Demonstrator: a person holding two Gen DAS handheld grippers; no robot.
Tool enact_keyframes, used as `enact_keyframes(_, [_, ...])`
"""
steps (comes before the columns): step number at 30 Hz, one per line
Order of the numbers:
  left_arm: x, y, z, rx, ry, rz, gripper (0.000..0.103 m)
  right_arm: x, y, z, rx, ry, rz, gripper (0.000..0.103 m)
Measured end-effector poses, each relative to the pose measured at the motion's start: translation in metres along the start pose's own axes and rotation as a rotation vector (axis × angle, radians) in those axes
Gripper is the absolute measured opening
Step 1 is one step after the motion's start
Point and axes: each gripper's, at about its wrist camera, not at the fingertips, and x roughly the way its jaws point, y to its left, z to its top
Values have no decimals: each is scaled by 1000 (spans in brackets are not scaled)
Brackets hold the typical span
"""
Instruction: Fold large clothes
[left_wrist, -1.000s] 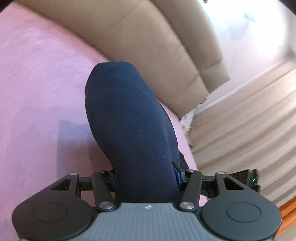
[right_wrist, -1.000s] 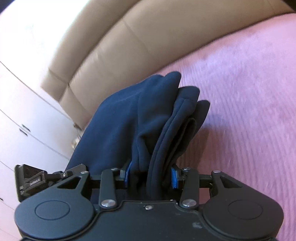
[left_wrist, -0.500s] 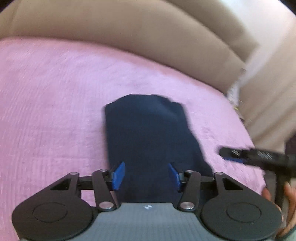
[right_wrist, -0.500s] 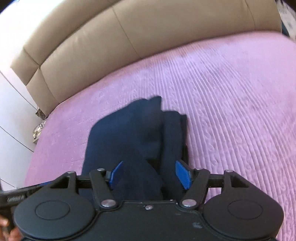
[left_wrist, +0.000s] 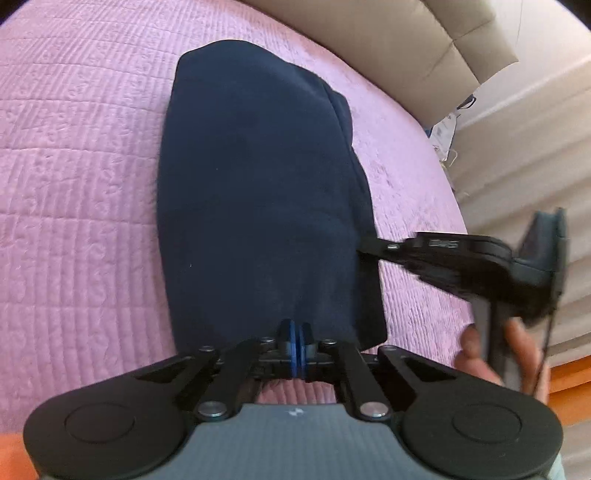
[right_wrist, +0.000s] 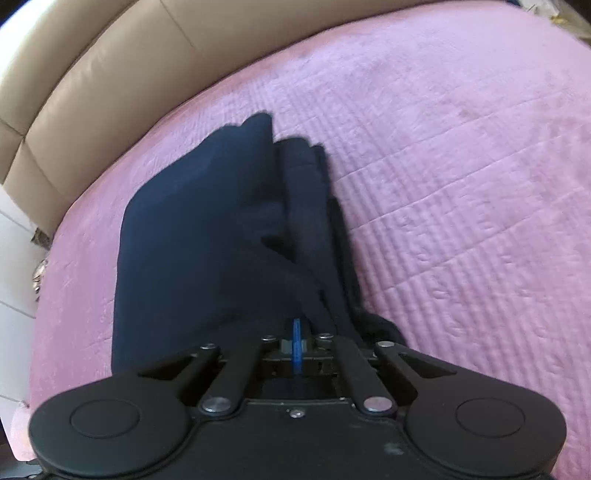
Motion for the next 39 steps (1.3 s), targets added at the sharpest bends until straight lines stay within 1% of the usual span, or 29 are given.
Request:
enact_keyframes(1, [-4, -3, -3, 13, -3, 8, 5, -11, 5, -1, -4, -15, -7, 5])
enact_keyframes(2, [-9, -11, -6, 29, -14, 15, 5, -25, 8, -4, -11, -35, -8, 17])
enact_keyframes(3, [-16, -17, -10, 41, -29, 21, 7, -38, 11, -7, -17, -52, -11, 20])
enact_keyframes(4, [-23, -22, -12, 46, -45, 26, 8, -48, 15, -11, -24, -67, -8, 21])
enact_keyframes(5, [-27, -29, -15, 51, -61, 35, 10, -58, 20, -12, -28, -84, 19, 21])
enact_keyframes(7, [-43, -47, -21, 98, -118, 79, 11, -86, 26, -23, -31, -114, 92, 21])
enact_keyframes(8, [-50, -61, -22, 123, -151, 101, 11, -97, 32, -27, -39, -132, 102, 21])
enact_keyframes(9, [-62, -71, -25, 147, -186, 120, 11, -111, 39, -33, -54, -153, 97, 31])
enact_keyframes(10, [-73, -80, -27, 164, -222, 136, 12, -123, 46, -38, -76, -177, 90, 37])
enact_keyframes(11, [-85, -90, -30, 178, -261, 156, 12, -137, 55, -43, -105, -203, 77, 50])
enact_keyframes(12, [-96, -99, -34, 192, -295, 172, 14, -148, 64, -49, -136, -229, 60, 59])
enact_keyframes(14, [-116, -116, -41, 229, -371, 213, 16, -173, 81, -60, -206, -289, 23, 63])
enact_keyframes(15, [-122, -124, -43, 246, -407, 235, 21, -183, 89, -66, -238, -319, 3, 66])
enact_keyframes(16, [-129, -131, -47, 262, -439, 258, 23, -189, 96, -71, -266, -344, -20, 78])
enact_keyframes(17, [-132, -136, -50, 272, -465, 281, 25, -195, 101, -76, -287, -365, -42, 81])
enact_keyframes(18, [-133, -139, -53, 282, -488, 309, 26, -199, 103, -82, -302, -377, -55, 81])
enact_keyframes(20, [-131, -140, -60, 288, -505, 384, 26, -193, 103, -94, -320, -387, -87, 81])
enact_keyframes(21, [-126, -138, -63, 283, -508, 417, 26, -187, 101, -99, -327, -378, -107, 81])
enact_keyframes(22, [-124, -135, -67, 277, -509, 429, 26, -179, 98, -104, -332, -357, -121, 81])
enact_keyframes(25, [-111, -125, -78, 255, -503, 439, 27, -160, 86, -115, -315, -293, -127, 81])
enact_keyframes(28, [-91, -112, -83, 260, -485, 467, 27, -144, 78, -120, -306, -247, -143, 81])
enact_keyframes(33, [-76, -94, -90, 225, -461, 452, 29, -126, 71, -122, -301, -203, -172, 81])
enact_keyframes(35, [-73, -91, -89, 223, -463, 458, 29, -120, 69, -121, -301, -190, -177, 81])
enact_keyframes(39, [-68, -91, -91, 248, -467, 454, 37, -115, 65, -122, -292, -170, -176, 81])
